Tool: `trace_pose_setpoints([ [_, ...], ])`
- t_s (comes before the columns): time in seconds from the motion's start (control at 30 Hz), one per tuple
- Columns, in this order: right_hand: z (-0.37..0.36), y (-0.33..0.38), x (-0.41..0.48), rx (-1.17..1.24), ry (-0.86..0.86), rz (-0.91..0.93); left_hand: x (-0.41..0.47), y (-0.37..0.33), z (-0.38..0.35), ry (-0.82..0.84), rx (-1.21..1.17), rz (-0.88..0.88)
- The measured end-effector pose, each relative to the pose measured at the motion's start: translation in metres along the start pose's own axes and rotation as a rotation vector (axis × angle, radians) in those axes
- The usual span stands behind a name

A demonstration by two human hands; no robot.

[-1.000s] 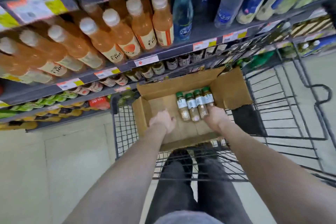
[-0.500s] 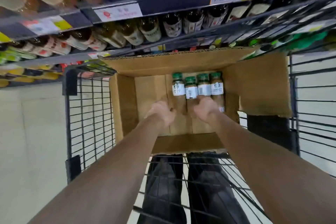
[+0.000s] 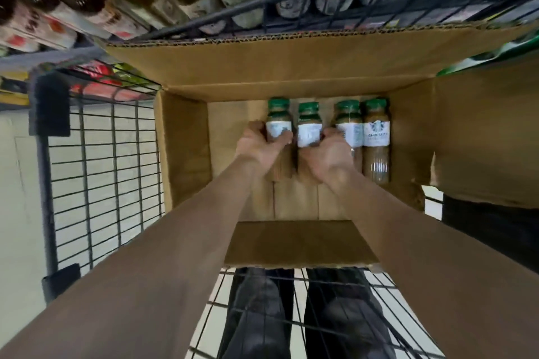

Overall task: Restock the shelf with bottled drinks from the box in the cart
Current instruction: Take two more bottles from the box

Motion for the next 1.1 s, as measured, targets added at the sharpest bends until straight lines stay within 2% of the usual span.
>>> trace_pose_setpoints([
  [0.23,-0.005,0.003,0.003,-0.047,-0.106,0.034,0.011,0.002,-0.006,0.011,-0.047,-0.082],
  [0.33,-0.01,0.003,-0.001,-0.026,-0.066,-0.003,0.011,0.013,-0.004,0.009,-0.154,-0.07],
  [0.5,-0.002,-0.001,-0.023,0.089,-0.012,-0.045,-0.012,0.018,0.015,0.06,-0.234,-0.159],
  [0.87,0.06,0.059,-0.172,0.215,-0.218,0.088,-0.145,0.015,0.099,0.108,-0.319,-0.332],
  [1.1,0.093,0.127,-0.28,0.22,-0.344,0.269,-0.243,0.0,0.17,0.072,-0.301,-0.537],
])
Point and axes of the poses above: each hand's wrist, its own x-axis towards the middle knuckle, its own z-axis out of the back of the hand, y = z × x, the point moved 3 cm from there along x, towards the middle knuckle, and after that the axes turned 6 degrees about z, right-handed, at the moved point
